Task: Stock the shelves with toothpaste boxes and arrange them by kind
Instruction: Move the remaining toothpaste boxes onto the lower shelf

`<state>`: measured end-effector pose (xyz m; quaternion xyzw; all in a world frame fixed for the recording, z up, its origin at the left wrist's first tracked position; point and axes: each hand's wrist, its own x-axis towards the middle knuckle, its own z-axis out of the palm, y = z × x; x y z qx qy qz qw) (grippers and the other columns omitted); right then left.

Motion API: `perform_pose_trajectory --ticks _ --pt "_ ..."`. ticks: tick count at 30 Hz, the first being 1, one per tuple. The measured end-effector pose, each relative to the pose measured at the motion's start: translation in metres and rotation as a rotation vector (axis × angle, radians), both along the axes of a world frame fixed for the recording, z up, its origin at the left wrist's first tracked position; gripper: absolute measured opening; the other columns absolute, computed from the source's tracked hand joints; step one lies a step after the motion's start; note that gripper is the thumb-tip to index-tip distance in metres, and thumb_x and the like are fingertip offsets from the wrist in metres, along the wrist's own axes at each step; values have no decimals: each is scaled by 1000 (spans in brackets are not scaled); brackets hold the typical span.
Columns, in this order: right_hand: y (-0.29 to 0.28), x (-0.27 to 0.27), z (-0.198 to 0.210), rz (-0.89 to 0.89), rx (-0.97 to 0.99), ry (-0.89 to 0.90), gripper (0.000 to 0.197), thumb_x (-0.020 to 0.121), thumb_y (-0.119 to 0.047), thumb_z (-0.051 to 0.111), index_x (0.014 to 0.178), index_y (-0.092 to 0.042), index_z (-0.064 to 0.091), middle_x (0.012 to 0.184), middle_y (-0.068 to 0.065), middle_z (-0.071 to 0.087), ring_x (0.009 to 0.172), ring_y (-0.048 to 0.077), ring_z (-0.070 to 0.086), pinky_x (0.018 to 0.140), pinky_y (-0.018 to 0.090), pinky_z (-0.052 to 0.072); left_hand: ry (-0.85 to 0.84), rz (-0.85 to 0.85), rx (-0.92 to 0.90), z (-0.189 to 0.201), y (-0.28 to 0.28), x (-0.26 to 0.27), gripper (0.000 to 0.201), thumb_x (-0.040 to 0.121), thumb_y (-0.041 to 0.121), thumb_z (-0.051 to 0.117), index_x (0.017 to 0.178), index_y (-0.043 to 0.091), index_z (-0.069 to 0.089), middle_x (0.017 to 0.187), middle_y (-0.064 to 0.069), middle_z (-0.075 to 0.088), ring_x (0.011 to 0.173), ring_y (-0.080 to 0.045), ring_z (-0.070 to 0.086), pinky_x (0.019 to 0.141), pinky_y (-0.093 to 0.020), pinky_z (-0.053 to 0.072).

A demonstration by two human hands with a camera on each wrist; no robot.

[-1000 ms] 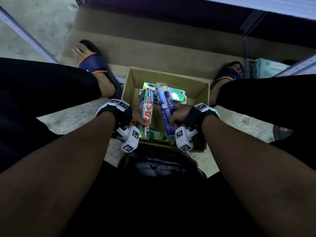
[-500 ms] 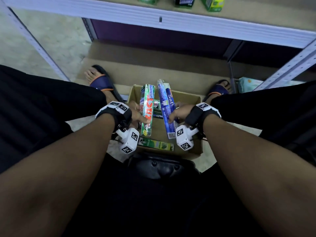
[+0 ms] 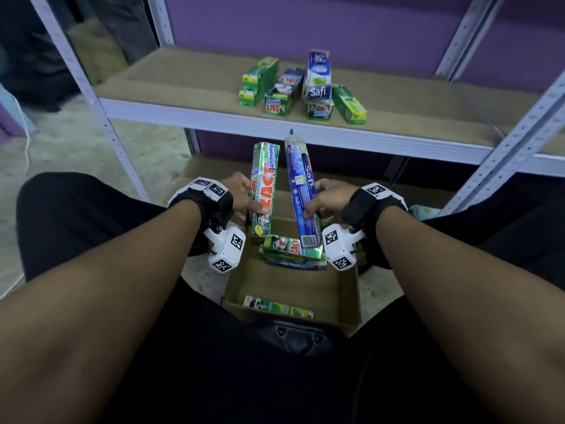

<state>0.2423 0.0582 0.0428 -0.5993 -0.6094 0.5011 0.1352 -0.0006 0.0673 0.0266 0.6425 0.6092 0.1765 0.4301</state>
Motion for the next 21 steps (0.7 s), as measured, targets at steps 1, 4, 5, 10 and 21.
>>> perform_pose_trajectory --ticks 1,4,5,10,21 --pt "2 -3 12 3 21 11 25 70 7 76 76 -13 62 90 16 70 78 27 61 71 37 48 -5 3 35 11 4 -2 40 67 21 89 87 14 56 76 -1 68 63 -10 68 52 -21 53" --pt "11 -9 47 -31 77 50 23 70 8 77 79 -8 62 89 19 67 77 28 59 67 40 48 12 15 125 44 19 -6 36 65 29 90 76 17 57 64 2 62 49 -4 57 50 -21 44" --pt "15 -11 58 -65 94 63 26 69 7 78 85 -7 62 88 19 66 75 27 60 66 40 50 28 30 155 55 23 -8 36 65 32 89 75 17 58 66 1 63 53 -7 57 52 -22 44" --pt "36 -22 113 -138 180 60 43 68 -7 84 96 -13 52 77 16 63 65 28 62 70 50 57 23 148 275 103 47 -23 48 67 35 89 95 10 60 87 -10 70 73 -25 69 66 -38 59" --pt "99 -64 191 -194 250 8 44 63 -25 81 98 -7 63 95 20 74 84 40 73 78 57 59 267 292 388 158 124 -46 52 59 62 78 78 15 66 66 1 69 57 -18 64 54 -26 45"
